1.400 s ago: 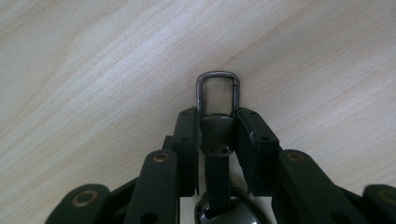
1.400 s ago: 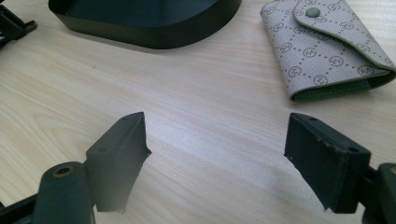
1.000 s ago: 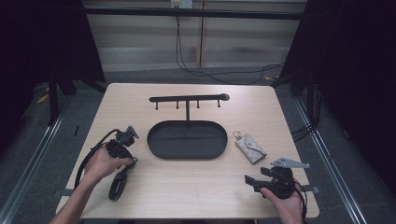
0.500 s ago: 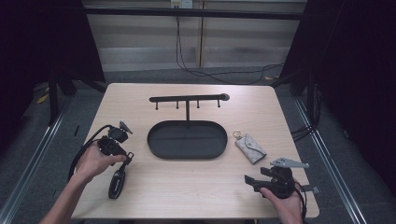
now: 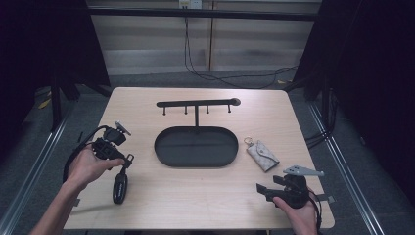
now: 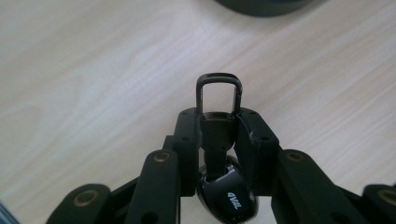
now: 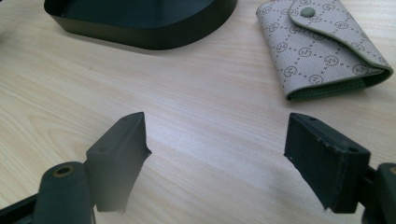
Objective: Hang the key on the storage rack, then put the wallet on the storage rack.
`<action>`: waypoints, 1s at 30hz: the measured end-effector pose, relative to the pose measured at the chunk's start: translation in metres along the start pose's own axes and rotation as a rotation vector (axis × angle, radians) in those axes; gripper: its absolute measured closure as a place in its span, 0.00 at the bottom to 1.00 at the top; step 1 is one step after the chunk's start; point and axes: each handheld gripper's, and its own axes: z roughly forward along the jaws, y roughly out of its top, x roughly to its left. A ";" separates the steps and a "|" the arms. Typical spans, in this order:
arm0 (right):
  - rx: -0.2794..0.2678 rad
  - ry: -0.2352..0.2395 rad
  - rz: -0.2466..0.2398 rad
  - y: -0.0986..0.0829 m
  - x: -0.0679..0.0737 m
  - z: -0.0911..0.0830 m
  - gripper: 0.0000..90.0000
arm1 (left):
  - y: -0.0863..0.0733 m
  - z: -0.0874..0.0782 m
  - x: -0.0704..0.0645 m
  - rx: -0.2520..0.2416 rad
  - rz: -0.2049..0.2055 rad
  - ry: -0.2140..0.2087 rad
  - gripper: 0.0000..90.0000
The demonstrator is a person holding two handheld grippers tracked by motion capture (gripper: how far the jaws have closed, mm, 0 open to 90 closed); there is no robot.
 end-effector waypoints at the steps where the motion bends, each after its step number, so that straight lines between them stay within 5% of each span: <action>1: 0.003 0.001 -0.001 0.000 0.000 0.000 0.24 | 0.000 -0.001 -0.001 0.002 -0.003 -0.003 0.79; 18: 0.011 -0.001 -0.005 0.000 0.000 0.001 0.23 | 0.004 -0.037 -0.002 -0.044 -0.010 0.010 0.79; 30: 0.009 0.004 0.007 0.001 0.000 0.001 0.21 | 0.014 -0.051 -0.001 -0.013 0.007 0.011 0.79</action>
